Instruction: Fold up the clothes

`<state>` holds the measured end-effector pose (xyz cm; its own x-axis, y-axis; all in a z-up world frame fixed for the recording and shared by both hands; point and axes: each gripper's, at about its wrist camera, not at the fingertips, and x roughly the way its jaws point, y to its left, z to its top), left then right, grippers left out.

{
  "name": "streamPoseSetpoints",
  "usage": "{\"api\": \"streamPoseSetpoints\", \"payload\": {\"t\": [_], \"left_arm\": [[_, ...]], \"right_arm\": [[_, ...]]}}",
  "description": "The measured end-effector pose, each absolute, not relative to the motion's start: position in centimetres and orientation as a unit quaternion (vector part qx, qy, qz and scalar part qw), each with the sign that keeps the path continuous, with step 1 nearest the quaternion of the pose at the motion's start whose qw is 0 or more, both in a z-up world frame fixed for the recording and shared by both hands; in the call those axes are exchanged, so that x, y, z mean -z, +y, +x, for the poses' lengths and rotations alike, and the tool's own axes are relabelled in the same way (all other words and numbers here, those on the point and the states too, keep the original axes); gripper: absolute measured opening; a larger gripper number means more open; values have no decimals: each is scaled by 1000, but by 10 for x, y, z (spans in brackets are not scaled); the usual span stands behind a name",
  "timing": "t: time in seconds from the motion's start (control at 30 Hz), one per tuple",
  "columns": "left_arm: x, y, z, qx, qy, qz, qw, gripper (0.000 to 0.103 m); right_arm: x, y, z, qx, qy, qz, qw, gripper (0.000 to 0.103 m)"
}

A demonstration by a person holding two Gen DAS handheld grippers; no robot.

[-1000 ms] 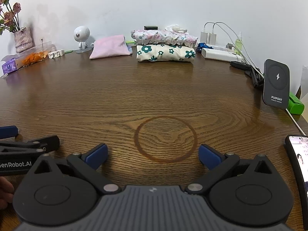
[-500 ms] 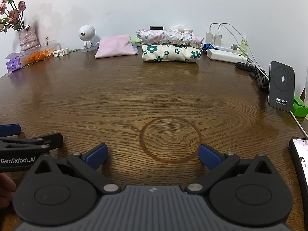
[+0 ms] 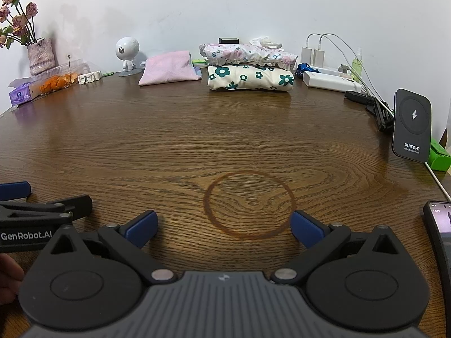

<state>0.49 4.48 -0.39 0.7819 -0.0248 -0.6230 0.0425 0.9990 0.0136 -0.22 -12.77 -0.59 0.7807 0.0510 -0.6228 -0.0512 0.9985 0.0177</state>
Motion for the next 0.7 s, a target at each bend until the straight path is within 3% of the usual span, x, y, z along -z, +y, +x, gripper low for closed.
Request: {"api": "streamPoseSetpoints", "payload": {"t": [0.7], "left_arm": [[5,43,5,19,330,13,944,103]], "right_arm": [[5,-127,-3,-25,330,1,944,102]]}}
